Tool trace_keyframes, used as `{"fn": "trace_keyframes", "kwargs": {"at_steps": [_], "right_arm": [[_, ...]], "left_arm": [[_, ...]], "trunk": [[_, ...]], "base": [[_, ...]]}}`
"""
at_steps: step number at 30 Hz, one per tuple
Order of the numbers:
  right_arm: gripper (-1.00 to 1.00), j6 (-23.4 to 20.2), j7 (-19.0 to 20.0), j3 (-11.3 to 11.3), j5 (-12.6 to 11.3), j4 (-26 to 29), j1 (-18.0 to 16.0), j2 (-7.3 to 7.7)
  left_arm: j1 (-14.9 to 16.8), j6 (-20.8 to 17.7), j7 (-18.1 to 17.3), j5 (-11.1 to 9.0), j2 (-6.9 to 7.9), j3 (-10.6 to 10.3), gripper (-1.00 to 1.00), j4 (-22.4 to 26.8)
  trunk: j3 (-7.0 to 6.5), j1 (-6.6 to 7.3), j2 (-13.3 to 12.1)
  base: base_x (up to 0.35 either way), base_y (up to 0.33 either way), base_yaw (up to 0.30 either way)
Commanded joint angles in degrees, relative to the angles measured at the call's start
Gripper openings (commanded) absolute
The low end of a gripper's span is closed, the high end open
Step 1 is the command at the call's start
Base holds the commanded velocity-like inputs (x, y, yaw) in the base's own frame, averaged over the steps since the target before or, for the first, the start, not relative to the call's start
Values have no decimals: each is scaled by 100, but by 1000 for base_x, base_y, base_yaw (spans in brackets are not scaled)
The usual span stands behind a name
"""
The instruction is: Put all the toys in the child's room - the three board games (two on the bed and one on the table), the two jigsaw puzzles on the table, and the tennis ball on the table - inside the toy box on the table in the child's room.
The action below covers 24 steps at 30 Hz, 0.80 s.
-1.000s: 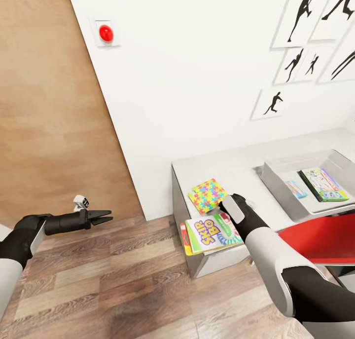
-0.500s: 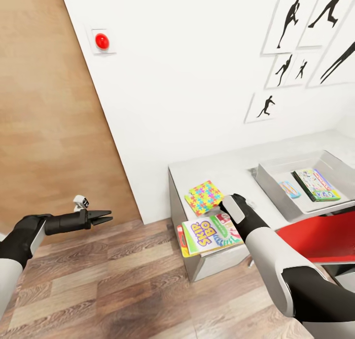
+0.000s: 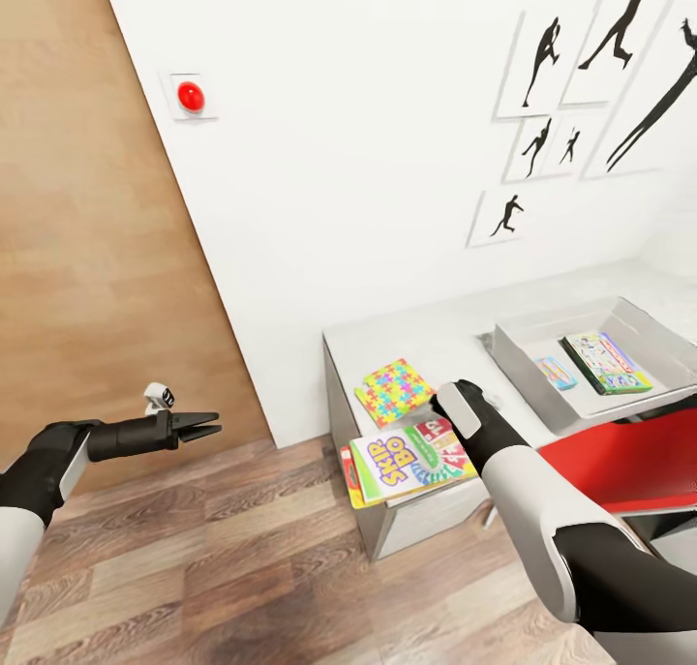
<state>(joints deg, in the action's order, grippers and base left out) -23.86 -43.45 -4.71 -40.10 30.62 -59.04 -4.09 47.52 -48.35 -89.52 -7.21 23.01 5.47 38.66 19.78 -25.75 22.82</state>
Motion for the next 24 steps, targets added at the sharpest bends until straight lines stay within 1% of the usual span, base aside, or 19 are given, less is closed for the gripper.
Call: {"fn": "trace_keyframes", "kwargs": {"at_steps": [1,10,16,19,24], "right_arm": [[100,-31,-40,-30,-32,8,-4,3],[100,-38,-40,-34,-33,120,22,-3],[100,-62,-52,-31,-39,551,103,-4],[100,-85,-62,-32,-43,889,190,-4],[100,-117,-65,-32,-47,1131,267,-4]], "left_arm": [[3,-61,-22,1,2,-2,100,2],[3,-61,-22,1,2,-2,100,2],[3,-61,-22,1,7,-2,100,2],[3,-61,-22,1,9,-2,100,2],[3,-61,-22,1,10,-1,100,2]], "trunk": [[1,-4,10],[-78,-4,10],[-131,-4,10],[-157,-4,10],[-201,-4,10]], "base": [[0,0,-79],[0,0,-82],[0,0,-92],[0,0,-95],[0,0,-97]]}}
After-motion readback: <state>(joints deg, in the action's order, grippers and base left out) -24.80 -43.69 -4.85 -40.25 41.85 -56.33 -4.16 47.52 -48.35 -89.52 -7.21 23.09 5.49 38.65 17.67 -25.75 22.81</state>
